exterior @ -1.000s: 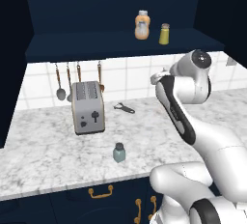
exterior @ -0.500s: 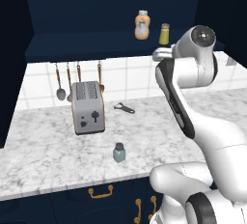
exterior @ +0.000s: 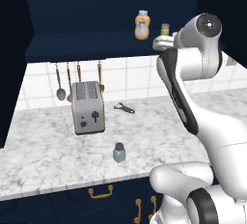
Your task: Put the shaker and condiment bottle from the counter next to their counterparts in the cabinet.
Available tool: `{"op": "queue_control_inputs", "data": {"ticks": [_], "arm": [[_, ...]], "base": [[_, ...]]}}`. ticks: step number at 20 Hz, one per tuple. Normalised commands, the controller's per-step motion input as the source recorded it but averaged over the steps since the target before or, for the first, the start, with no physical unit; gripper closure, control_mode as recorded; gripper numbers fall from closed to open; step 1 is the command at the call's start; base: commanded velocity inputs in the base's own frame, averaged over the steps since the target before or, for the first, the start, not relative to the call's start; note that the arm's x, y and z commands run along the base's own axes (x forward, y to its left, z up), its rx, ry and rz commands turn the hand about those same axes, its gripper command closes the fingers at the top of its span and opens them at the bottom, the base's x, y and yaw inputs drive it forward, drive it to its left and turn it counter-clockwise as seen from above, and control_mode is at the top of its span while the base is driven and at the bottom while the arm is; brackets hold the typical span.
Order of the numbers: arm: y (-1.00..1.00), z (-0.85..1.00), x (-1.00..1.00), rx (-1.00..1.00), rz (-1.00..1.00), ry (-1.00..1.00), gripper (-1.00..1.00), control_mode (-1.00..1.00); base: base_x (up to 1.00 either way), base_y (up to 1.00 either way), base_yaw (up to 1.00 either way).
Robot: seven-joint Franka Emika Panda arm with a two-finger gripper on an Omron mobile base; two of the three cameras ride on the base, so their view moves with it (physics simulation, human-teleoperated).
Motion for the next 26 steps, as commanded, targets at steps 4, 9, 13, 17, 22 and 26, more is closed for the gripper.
{"op": "queue_control_inputs", "data": {"ticks": [4, 9, 13, 17, 22, 26], "arm": [[0.05, 0.63, 0.00, 0.09, 0.00, -0.01, 1.00, -1.00], [0.39, 0.02, 0.04, 0.00, 0.04, -0.02, 1.00, -1.00], [0.23, 0.10, 0.06, 0.01, 0.01, -0.05, 1.00, -1.00], [0.23, 0.00, 0.04, 0.00, 0.04, -0.01, 1.00, -1.00], [0.26, 0.01, 0.15, 0.00, 0.02, 0.00, 1.00, -1.00], [0.20, 0.00, 0.46, 0.00, 0.07, 0.00, 1.00, -1.00]], "base": [[0.00, 0.00, 0.00], [0.00, 0.00, 0.00], [0.00, 0.00, 0.00], [0.00, 0.00, 0.00], [0.00, 0.00, 0.00], [0.00, 0.00, 0.00]]}}
